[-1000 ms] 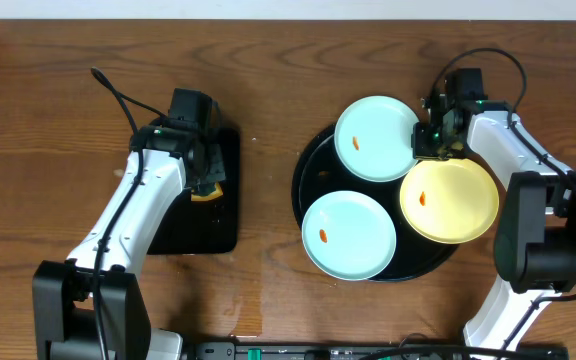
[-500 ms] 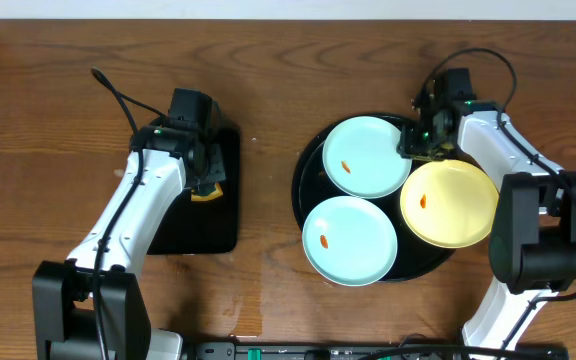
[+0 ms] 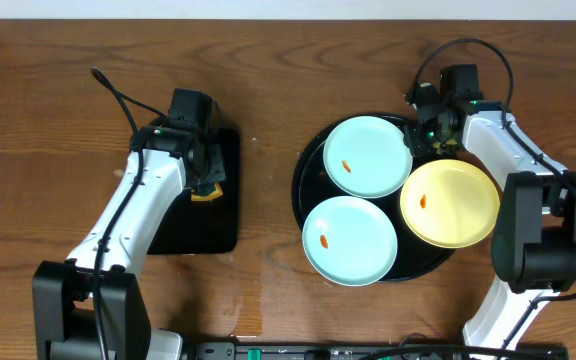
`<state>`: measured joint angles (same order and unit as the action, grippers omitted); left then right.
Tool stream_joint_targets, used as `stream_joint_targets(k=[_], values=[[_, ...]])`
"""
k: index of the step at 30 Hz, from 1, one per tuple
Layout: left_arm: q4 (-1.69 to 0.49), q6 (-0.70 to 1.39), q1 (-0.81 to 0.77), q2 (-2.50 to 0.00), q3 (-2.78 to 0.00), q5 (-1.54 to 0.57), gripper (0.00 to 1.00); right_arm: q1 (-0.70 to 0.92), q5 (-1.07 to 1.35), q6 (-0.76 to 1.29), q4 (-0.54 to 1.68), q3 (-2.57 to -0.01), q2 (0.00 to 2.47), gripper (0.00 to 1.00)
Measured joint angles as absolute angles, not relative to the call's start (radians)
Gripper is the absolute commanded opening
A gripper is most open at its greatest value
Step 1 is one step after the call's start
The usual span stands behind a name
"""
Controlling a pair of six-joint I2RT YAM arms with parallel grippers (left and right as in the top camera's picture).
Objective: Clean dirty plates on tray and stack at the side
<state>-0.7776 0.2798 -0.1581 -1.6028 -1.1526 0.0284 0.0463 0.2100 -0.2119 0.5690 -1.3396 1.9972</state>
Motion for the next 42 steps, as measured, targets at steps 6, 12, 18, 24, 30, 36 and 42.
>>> stream_joint_targets(k=[6,12,18,24,30,36,42], values=[[-0.778,0.280,-0.158,-1.603,-1.153,0.029,0.08,0.046,0.218,-0.206,0.588,-1.340,2.023,0.21],[-0.778,0.280,-0.158,-1.603,-1.153,0.028,0.07,0.046,0.229,-0.134,0.599,-1.340,2.038,0.07],[-0.778,0.280,-0.158,-1.603,-1.153,0.028,0.07,0.045,0.243,0.006,0.598,-1.340,2.037,0.01],[-0.778,0.280,-0.158,-1.603,-1.153,0.028,0.07,0.046,0.258,0.221,0.635,-1.340,2.037,0.01],[-0.778,0.280,-0.158,-1.603,-1.153,0.028,0.07,0.046,0.263,0.354,0.669,-1.340,2.037,0.03],[-0.778,0.280,-0.158,-1.603,-1.153,0.028,0.07,0.048,0.266,0.387,0.663,-1.340,2.032,0.39],[-0.778,0.280,-0.158,-1.603,-1.153,0.028,0.08,0.048,0.250,0.204,0.625,-1.340,2.032,0.25]])
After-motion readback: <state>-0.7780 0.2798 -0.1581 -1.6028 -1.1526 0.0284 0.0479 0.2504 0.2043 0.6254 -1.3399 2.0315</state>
